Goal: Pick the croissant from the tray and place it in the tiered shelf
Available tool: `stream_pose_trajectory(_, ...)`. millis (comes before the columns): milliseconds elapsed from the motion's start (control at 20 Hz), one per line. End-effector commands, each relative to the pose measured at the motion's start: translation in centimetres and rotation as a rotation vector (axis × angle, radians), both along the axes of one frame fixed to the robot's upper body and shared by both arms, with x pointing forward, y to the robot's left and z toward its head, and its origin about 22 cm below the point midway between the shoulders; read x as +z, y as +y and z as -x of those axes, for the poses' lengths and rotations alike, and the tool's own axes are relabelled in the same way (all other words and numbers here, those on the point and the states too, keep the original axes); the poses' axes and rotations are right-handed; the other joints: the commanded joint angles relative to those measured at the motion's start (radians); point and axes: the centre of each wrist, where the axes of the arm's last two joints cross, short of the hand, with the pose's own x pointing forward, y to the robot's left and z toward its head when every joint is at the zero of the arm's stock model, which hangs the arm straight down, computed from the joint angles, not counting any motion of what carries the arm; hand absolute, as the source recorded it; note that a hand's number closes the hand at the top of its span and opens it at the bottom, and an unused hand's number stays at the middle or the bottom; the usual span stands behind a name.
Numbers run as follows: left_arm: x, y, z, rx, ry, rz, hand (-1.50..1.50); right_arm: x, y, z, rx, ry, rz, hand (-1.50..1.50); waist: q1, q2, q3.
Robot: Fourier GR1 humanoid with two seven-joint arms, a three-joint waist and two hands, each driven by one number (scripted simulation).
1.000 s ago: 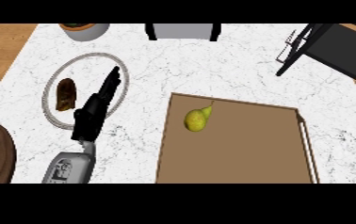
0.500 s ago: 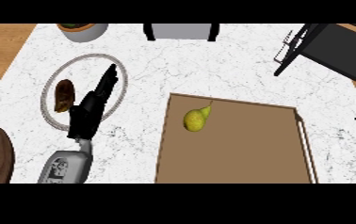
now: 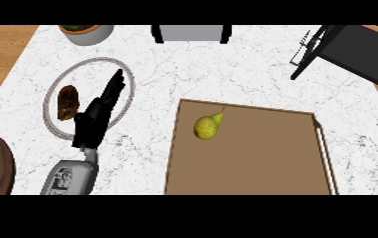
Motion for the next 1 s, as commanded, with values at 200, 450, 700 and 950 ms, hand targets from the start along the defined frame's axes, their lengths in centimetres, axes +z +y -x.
stream_pose_trajectory(200, 0.4, -0.6, -0.2, -0.002, -0.001, 0.006, 0.00, 3.5, 2.1, 1.0, 0.134, -0.120, -0.057, -1.50, -0.003, -0.001, 0.001)
stream_pose_trajectory(450, 0.3, -0.5, 0.2, 0.001, 0.013, 0.003, 0.00, 2.8, 2.2, 1.9, 0.113, -0.234, -0.069, -1.50, 0.001, 0.000, 0.002)
stream_pose_trajectory(700, 0.5, -0.2, 0.0, 0.007, 0.003, -0.001, 0.00, 8.0, 1.2, 4.8, 0.065, -0.488, -0.088, -1.50, -0.011, -0.004, 0.001)
stream_pose_trajectory(950, 0.1, 2.3, 1.0, 0.031, 0.014, -0.010, 0.00, 12.0, -0.8, 10.6, -0.031, -0.516, -0.118, -1.50, -0.026, -0.010, 0.000)
